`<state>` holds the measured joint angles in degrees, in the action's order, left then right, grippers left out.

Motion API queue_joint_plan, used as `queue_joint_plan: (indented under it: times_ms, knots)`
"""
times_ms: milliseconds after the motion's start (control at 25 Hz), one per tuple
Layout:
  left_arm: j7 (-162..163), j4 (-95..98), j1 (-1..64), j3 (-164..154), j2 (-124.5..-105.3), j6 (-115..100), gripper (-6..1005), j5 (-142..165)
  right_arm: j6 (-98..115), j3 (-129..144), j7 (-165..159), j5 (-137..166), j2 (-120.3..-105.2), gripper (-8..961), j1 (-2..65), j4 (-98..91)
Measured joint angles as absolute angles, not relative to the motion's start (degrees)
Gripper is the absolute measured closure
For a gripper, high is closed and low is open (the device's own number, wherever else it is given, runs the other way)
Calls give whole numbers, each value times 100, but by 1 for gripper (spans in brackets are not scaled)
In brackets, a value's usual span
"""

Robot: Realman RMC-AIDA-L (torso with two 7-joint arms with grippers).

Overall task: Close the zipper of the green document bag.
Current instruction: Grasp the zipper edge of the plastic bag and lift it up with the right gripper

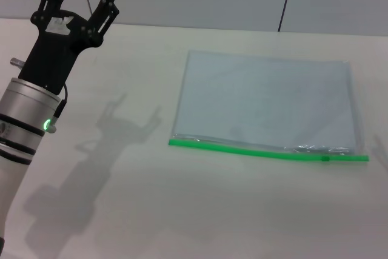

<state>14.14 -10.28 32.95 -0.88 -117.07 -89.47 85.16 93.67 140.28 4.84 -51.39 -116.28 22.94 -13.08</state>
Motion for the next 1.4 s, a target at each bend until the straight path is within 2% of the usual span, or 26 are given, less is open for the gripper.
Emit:
queue_joint_plan:
  times_ms: [480,720,1400]
  knots:
    - [1407,-1022,3296,-70,-11703,-8947,163,8512,8851,14192,509,-5114,-11613,59,2428,-1307]
    - [1406,-995,3291,-62,-11699,-8942,167,8508,8490,14266,1624,-5115,-11613,61,2400,-1295]
    - [1397,-938,3125,-62,-11689,-8929,179,8171,7410,14325,5532,-5133,-11669,62,1612,-1292]
